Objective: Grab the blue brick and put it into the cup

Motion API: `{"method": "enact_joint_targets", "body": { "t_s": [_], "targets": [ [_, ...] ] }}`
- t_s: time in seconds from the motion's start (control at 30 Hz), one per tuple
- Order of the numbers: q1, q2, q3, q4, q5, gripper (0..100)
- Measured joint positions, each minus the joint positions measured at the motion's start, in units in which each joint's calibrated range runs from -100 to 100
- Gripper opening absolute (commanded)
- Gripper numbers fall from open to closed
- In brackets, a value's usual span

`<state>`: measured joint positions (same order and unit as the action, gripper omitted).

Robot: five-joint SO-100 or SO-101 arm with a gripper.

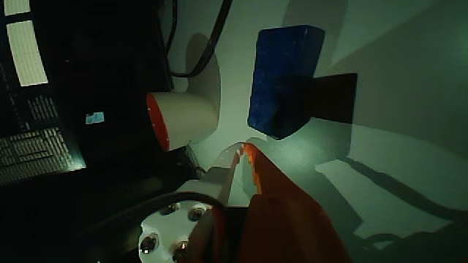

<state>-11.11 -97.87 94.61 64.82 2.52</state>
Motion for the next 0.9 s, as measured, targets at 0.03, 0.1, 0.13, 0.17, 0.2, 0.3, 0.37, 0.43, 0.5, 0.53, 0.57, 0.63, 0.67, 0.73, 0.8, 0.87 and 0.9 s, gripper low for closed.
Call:
{"method": "enact_joint_targets", "body": {
  "t_s": [0.03, 0.1, 0.13, 0.17, 0.2, 0.3, 0.37, 0.43, 0.5, 0.53, 0.57, 0.63, 0.67, 0.73, 0.8, 0.87, 0.9],
  "targets": [
    [0.9, 0.0, 0.0, -0.3, 1.0, 0],
    [2.1, 0.0, -0.7, -0.2, 1.7, 0],
    [2.1, 0.0, -1.4, 0.6, 1.8, 0],
    [2.1, 0.2, -2.6, 1.4, 1.9, 0],
    [2.3, 1.1, -4.1, 2.0, 1.9, 0],
    [2.9, 12.4, -10.2, 0.6, 2.1, 0],
    [4.1, 23.7, -15.8, -0.6, 3.3, 0],
    [4.7, 36.3, -22.7, -0.7, 5.2, 0],
    [6.1, 48.4, -30.9, 3.2, 7.2, 0],
    [8.1, 54.0, -35.1, 5.9, 8.2, 0],
    [9.2, 58.7, -39.3, 8.3, 9.2, 0],
    [11.4, 64.8, -44.1, 10.7, 11.0, 2],
    [13.0, 65.8, -45.1, 11.7, 11.9, 4],
    [14.3, 66.0, -45.8, 12.4, 13.5, 8],
    [15.3, 66.0, -46.6, 13.1, 14.4, 13],
    [16.7, 66.0, -46.7, 14.0, 15.3, 20],
    [16.8, 66.0, -46.7, 14.5, 15.8, 22]
  ]
}}
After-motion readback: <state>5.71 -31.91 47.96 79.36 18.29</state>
